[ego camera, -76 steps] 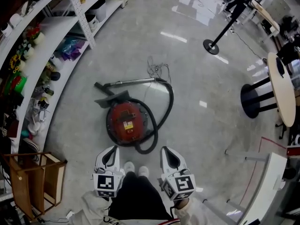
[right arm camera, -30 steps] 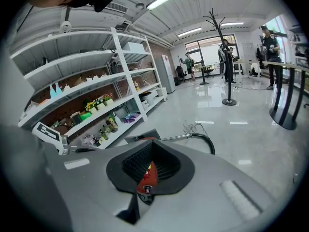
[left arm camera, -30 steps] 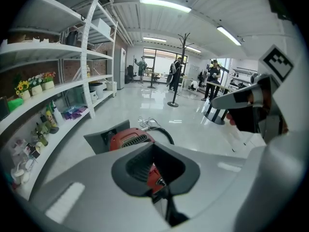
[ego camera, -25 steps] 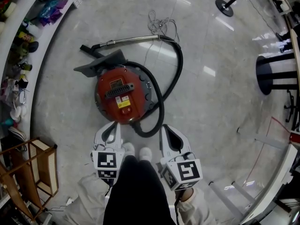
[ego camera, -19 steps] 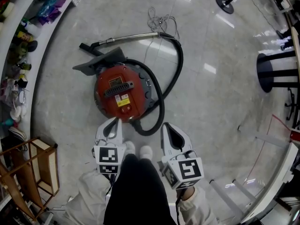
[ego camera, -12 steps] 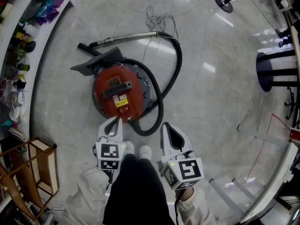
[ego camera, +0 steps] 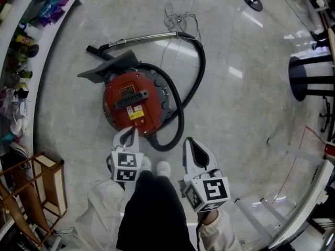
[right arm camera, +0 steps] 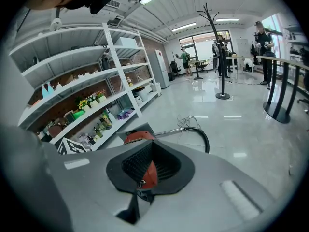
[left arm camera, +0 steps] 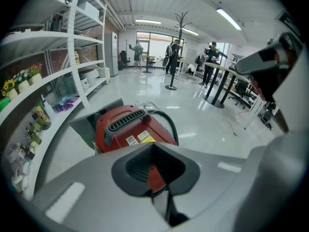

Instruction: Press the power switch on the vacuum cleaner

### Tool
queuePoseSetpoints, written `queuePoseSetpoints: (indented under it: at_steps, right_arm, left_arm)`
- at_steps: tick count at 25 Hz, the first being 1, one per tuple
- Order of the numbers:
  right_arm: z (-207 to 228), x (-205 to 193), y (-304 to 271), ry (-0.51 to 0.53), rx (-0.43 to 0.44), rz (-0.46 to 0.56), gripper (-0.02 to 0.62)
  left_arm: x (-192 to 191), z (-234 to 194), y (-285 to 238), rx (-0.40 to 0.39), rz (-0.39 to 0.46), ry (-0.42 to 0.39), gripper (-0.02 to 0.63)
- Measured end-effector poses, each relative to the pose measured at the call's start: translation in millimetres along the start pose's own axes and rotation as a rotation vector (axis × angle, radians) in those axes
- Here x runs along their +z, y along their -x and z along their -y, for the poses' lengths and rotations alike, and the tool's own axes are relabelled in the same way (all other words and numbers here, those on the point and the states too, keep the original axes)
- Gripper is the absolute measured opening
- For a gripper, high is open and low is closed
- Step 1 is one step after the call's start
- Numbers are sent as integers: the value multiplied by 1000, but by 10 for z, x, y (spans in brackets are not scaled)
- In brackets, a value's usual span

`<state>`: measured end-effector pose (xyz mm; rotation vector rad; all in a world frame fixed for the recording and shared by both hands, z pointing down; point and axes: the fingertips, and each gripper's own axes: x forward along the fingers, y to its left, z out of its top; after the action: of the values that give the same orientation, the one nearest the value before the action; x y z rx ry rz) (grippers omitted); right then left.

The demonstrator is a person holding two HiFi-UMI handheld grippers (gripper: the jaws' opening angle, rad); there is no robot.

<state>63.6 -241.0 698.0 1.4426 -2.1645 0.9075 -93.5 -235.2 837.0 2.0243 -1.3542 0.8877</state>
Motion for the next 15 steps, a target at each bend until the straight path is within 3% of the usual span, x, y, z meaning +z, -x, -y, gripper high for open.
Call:
queuePoseSetpoints:
  at_steps: [8,15]
  right_arm:
    - [32,-42,-21,-20,-9,-11,0]
    - [25,-90,-39,-21,-4,-22,0]
  left_arm:
    - [-233,9,-196,-2,-55,3,0]
    - [-207,-1,-259,9,-66,6,0]
